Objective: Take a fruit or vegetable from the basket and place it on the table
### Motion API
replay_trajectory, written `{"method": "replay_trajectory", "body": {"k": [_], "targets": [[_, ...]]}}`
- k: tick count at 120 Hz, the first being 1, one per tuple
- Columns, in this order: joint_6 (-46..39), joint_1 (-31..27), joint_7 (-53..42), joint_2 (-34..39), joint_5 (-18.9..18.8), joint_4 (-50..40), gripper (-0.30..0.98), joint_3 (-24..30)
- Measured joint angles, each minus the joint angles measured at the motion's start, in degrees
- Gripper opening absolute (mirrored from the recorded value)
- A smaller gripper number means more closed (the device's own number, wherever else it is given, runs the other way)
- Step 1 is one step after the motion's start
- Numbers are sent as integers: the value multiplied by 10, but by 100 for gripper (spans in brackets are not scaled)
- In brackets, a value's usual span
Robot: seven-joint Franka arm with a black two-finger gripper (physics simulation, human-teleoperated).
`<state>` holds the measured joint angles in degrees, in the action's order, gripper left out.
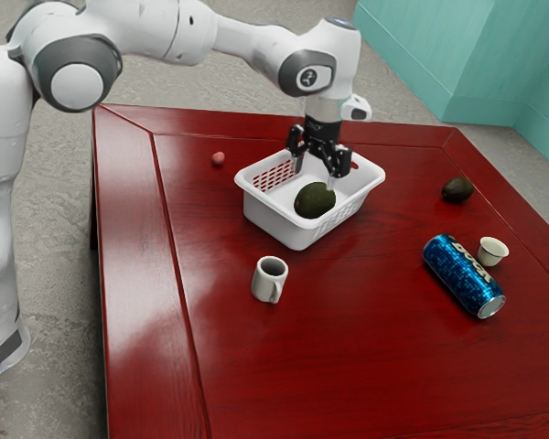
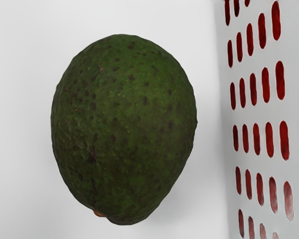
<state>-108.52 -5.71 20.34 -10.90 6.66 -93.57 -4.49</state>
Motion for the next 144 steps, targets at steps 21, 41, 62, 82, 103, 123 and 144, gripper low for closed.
{"method": "replay_trajectory", "body": {"k": [21,41,62,82,103,123,144], "targets": [[-14,-7,-15,-14,-5,0,69,0],[-24,-15,-34,-29,-10,10,69,0],[-31,-60,-55,-52,-11,26,69,53],[-34,-98,-69,-71,-14,33,69,91],[-35,-104,-81,-84,-15,42,69,95],[-37,-105,-89,-92,-15,44,69,96],[-42,-109,-96,-104,-15,52,69,96]]}}
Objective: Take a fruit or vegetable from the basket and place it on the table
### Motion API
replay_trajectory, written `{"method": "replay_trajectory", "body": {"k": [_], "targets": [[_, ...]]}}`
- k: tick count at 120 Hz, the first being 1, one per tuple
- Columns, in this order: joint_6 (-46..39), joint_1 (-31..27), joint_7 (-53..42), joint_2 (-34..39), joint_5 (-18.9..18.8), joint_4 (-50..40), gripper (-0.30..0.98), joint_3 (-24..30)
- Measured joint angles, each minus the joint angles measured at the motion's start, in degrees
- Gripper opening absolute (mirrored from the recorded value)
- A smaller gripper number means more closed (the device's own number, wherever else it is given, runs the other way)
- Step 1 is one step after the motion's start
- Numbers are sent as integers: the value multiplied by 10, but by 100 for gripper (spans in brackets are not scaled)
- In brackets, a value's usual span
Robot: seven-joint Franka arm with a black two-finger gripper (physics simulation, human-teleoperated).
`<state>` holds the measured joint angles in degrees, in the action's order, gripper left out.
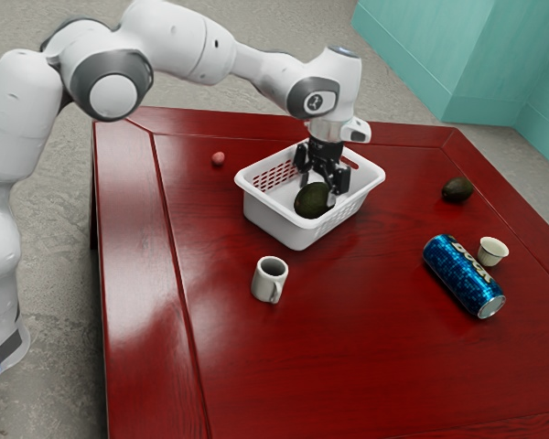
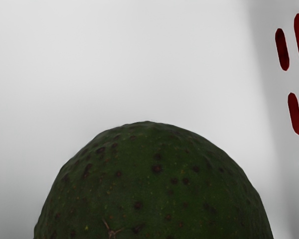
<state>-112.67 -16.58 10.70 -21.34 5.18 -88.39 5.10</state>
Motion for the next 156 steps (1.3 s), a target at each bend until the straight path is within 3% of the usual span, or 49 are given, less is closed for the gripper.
{"method": "replay_trajectory", "body": {"k": [55,74,101,122,145,156], "targets": [[-3,-25,-16,-36,0,24,69,22],[-4,-25,-18,-39,-2,33,48,25],[13,4,-25,44,-51,74,44,73],[20,87,-30,-113,-97,251,41,141],[21,100,-33,-154,-111,259,41,178],[22,97,-38,-157,-109,257,56,180]]}}
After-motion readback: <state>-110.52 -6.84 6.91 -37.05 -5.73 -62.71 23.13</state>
